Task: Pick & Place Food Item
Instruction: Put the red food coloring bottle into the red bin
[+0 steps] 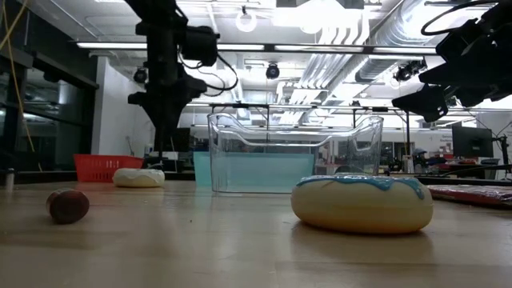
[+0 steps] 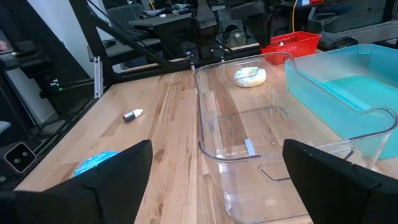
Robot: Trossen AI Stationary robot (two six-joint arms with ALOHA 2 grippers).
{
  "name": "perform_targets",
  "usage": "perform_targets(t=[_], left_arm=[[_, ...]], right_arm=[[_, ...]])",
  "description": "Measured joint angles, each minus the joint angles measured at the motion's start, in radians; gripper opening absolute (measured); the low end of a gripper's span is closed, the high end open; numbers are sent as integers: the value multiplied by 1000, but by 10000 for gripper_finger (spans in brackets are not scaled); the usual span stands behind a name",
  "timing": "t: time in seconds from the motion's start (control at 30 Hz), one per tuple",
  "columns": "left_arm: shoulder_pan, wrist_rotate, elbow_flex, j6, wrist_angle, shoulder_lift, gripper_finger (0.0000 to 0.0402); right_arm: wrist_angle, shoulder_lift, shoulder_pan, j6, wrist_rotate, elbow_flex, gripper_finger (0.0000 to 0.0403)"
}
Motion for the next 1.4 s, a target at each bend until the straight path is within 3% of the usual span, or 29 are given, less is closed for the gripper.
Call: perform_targets(t=[0.77, 1.4], left_arm=[[-490, -3, 0, -178, 0, 1, 114], [-978, -3, 0, -173, 22, 1, 114]], right_arm=[[0, 0, 0, 0, 0, 0, 350], [0, 0, 0, 0, 0, 0, 350]])
